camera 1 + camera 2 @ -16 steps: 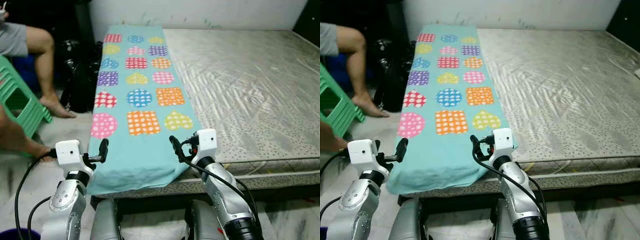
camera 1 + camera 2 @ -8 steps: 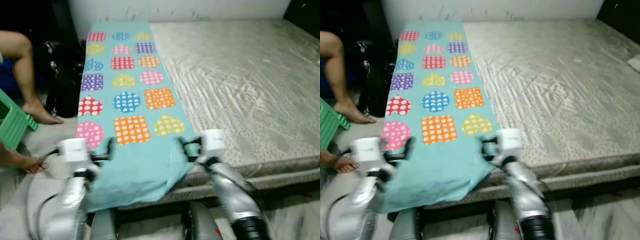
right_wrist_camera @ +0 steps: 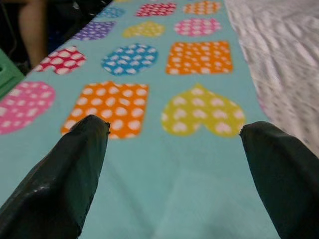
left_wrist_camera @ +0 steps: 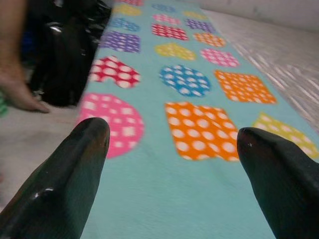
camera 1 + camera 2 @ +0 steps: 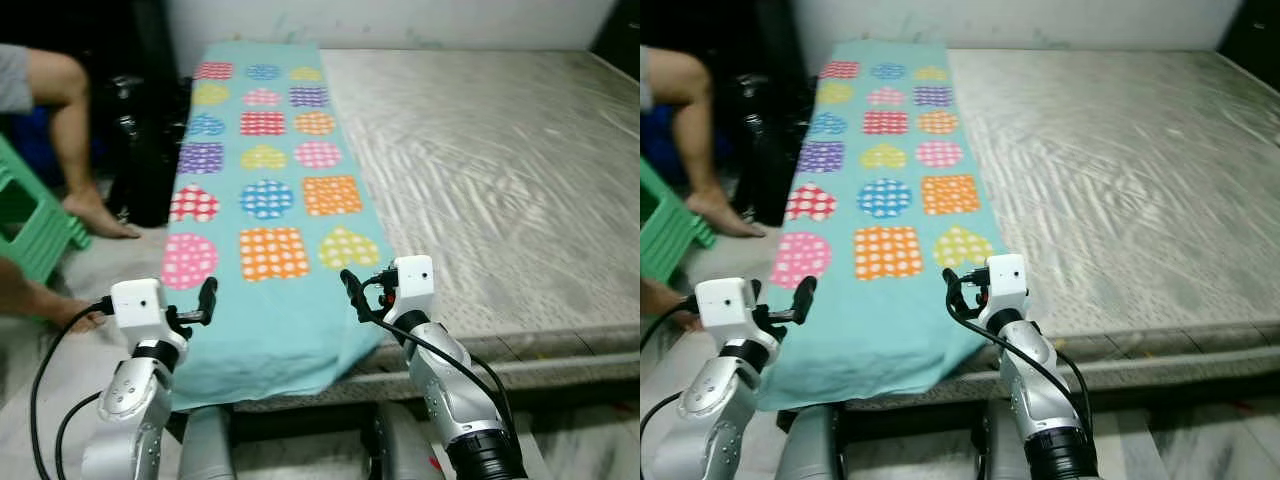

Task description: Clean up the room

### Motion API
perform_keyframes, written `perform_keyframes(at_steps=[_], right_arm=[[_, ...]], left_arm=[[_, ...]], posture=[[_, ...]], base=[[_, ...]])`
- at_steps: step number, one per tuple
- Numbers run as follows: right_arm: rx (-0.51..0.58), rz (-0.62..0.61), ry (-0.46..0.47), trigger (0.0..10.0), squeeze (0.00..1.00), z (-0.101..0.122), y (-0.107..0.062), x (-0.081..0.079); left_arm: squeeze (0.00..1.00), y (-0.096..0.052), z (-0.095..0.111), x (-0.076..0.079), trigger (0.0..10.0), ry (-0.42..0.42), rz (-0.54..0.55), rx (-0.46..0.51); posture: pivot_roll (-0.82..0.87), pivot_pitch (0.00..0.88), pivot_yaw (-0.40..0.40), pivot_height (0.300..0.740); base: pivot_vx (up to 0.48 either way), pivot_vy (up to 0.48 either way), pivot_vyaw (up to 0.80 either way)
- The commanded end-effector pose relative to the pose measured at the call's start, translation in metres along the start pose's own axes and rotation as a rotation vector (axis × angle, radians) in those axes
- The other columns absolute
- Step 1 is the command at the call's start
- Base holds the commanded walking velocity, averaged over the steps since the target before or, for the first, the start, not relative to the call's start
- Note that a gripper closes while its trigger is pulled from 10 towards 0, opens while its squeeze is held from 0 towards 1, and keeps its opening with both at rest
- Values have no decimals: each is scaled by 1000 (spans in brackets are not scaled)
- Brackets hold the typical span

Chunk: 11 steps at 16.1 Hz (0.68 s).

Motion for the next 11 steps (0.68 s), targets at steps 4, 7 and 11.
perform_keyframes(at_steps=[4, 7, 11], right_arm=[[-127, 134, -3, 10000, 0, -22, 8, -25], [-93, 108, 7, 10000, 0, -20, 22, -46], [-75, 61, 3, 10000, 0, -18, 36, -64]], left_arm=[[0, -7, -6, 6, 10000, 52, -66, -59], [0, -19, 1, 6, 10000, 67, -125, -57], [0, -48, 12, 13, 10000, 148, -235, -50]], posture=[[7, 82, -25, 570], [62, 97, -22, 570], [164, 123, -29, 570]], base=[[0, 0, 0], [0, 0, 0], [0, 0, 0]])
Point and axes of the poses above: a point about 5 cm out from each wrist's last joint towards the gripper, its own y axis pointing out of the wrist towards the gripper, its own z axis along the axis of the wrist's last joint, x = y × z, the point moved 1 cm from there along y, pointing out of the wrist towards the gripper
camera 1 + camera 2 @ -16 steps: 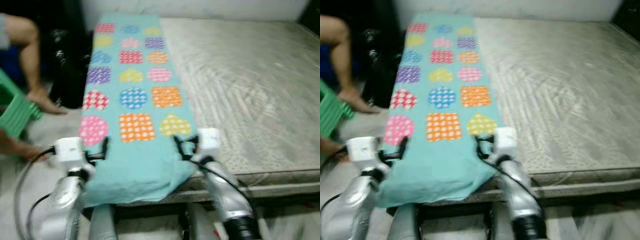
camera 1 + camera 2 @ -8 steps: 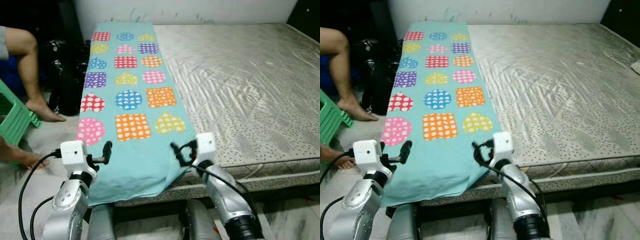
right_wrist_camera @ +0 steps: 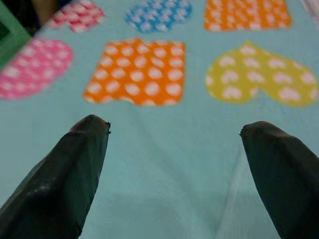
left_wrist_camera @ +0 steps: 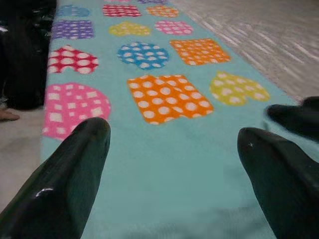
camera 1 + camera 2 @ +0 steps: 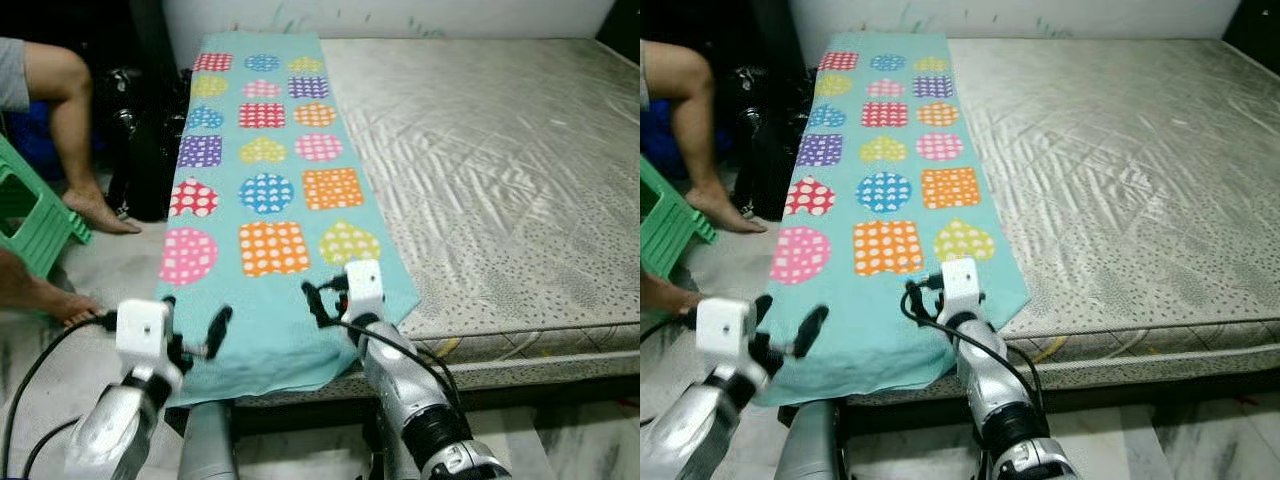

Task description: Clean up the room

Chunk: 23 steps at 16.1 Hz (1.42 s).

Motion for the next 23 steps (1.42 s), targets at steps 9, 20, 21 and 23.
perform_keyframes(at_steps=[9, 20, 21, 23], right_arm=[[-47, -236, -110, 10000, 0, 18, 20, 3], [-216, -332, -277, 0, 0, -10, 10, 24], [-217, -348, -279, 0, 0, -9, 10, 30], [-221, -362, -277, 0, 0, -8, 9, 34]], left_arm=[[0, -33, 14, 16, 10000, 11, -11, -36], [0, -42, 16, 15, 10000, 13, 37, -58], [0, -41, 16, 14, 10000, 12, 39, -58], [0, -39, 16, 14, 10000, 13, 39, -56]], posture=[[258, 179, -16, 570], [291, 194, -38, 570], [288, 193, -38, 570], [289, 191, -38, 570]], base=[[0, 0, 0], [0, 0, 0], [0, 0, 0], [0, 0, 0]])
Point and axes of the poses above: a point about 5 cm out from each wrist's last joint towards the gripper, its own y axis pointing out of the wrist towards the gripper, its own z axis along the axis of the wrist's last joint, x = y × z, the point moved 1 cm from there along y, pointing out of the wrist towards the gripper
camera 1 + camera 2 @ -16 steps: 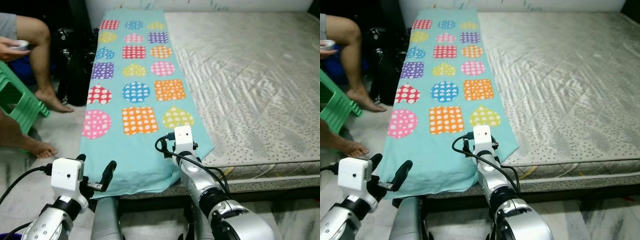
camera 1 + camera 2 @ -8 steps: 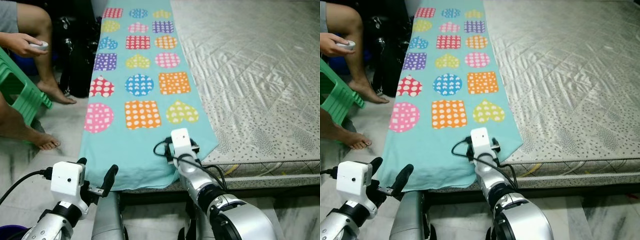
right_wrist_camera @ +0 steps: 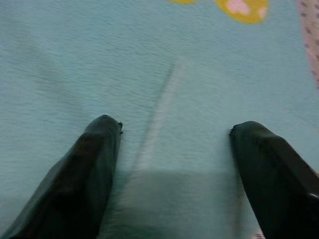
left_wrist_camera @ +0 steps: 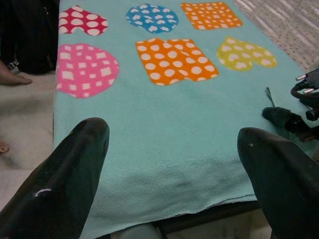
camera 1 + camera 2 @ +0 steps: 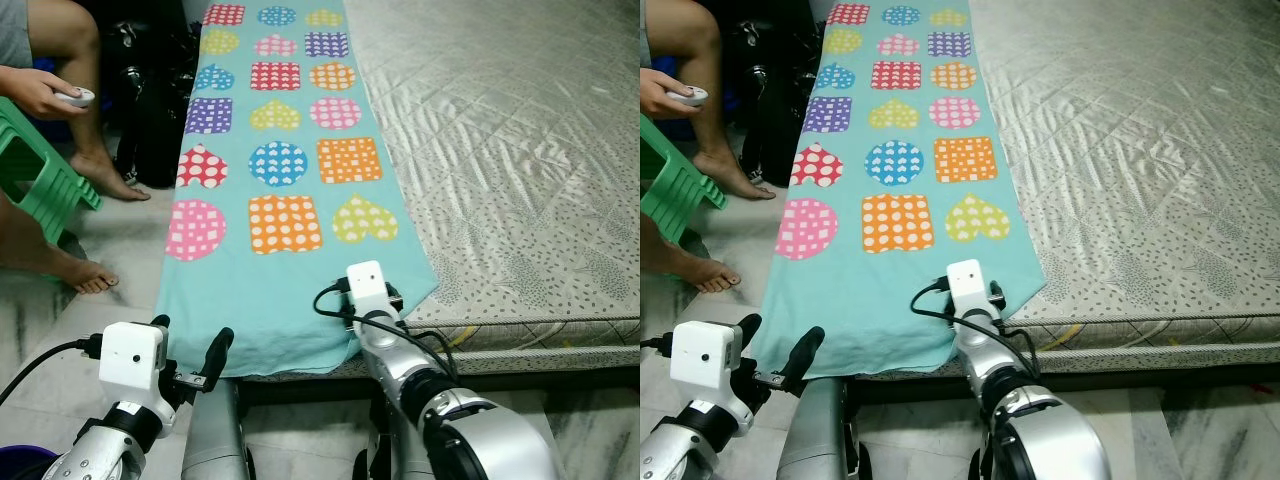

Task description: Clean up the room

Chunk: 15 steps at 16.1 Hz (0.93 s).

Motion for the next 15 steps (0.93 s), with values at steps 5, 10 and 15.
perform_keyframes(at_steps=[5, 10, 15], right_arm=[[-39, -14, 13, 0, 0, -6, 0, 2], [-47, -11, 5, 0, 0, -10, 0, 4], [-52, -6, 15, 0, 0, -10, 1, 6]], left_arm=[[0, 2, 1, -3, 10000, 13, 16, -2], [0, 5, 3, -5, 10000, 21, 20, 6], [0, 10, 5, -6, 10000, 23, 22, 16]], posture=[[289, 182, -34, 570], [288, 179, -35, 570], [280, 168, -38, 570]], base=[[0, 0, 0], [0, 0, 0], [0, 0, 0]])
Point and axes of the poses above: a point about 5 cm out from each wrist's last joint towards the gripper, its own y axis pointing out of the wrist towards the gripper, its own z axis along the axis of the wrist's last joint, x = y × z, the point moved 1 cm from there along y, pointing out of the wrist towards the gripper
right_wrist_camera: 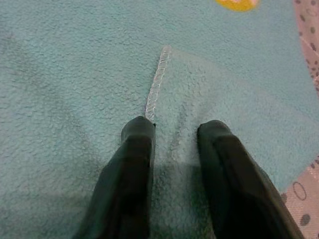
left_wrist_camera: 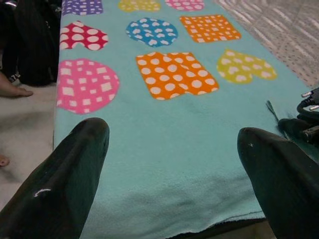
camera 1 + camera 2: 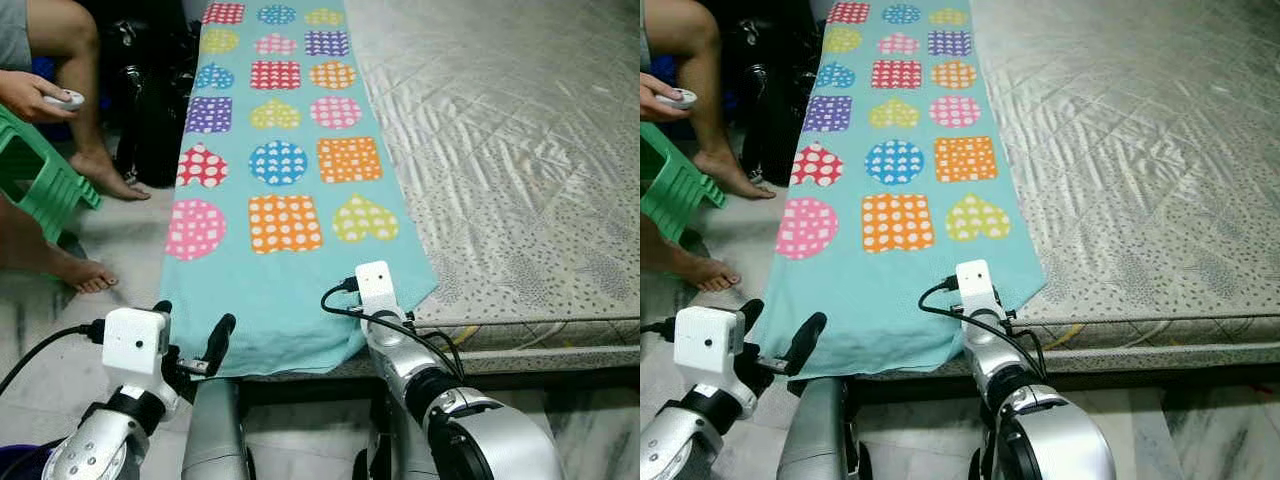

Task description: Clean up the room

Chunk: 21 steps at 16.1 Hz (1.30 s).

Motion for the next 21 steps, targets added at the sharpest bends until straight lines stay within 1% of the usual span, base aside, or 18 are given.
perform_keyframes(at_steps=[1, 4, 8, 9, 10, 11, 15, 17, 19, 21], right_arm=[[-24, 13, -8, 0, 0, -5, 0, -1], [-14, 26, 0, 0, 0, -1, 0, -1], [7, 40, 84, 0, 0, 12, 3, 4], [13, 48, 119, 0, 0, 16, 4, 5], [20, 53, 132, 0, 0, 18, 5, 6], [45, 70, 146, 0, 0, 20, 5, 9], [76, 100, 179, 0, 0, 17, 5, 16], [95, 112, 184, 0, 0, 16, 5, 20], [87, 131, 199, 0, 0, 9, 3, 27], [51, 140, 213, 0, 0, -7, -3, 39]], left_arm=[[0, 0, -4, -5, 10000, 8, 23, -18], [0, 7, -2, -4, 10000, 10, 20, 0], [0, 18, -1, -5, 10000, 4, 21, 25], [0, 22, 0, -4, 10000, 1, 19, 33], [0, 25, 0, -4, 10000, -1, 17, 38], [0, 31, 1, -3, 10000, -5, 11, 52], [0, 41, 1, -5, 10000, 0, 2, 71], [0, 43, 2, -8, 10000, 4, 2, 76], [0, 46, 2, -10, 10000, 8, 2, 84], [0, 48, 3, -11, 10000, 11, 0, 92]], posture=[[277, 163, -40, 570], [263, 142, -47, 570], [221, 106, -58, 570], [210, 97, -60, 570], [198, 90, -61, 570], [179, 75, -61, 570], [142, 49, -54, 570], [128, 39, -51, 570], [120, 30, -49, 570], [108, 26, -45, 570]], base=[[0, 0, 0], [0, 0, 0], [0, 0, 0], [0, 0, 0], [0, 0, 0], [0, 0, 0], [0, 0, 0], [0, 0, 0], [0, 0, 0], [0, 0, 0]])
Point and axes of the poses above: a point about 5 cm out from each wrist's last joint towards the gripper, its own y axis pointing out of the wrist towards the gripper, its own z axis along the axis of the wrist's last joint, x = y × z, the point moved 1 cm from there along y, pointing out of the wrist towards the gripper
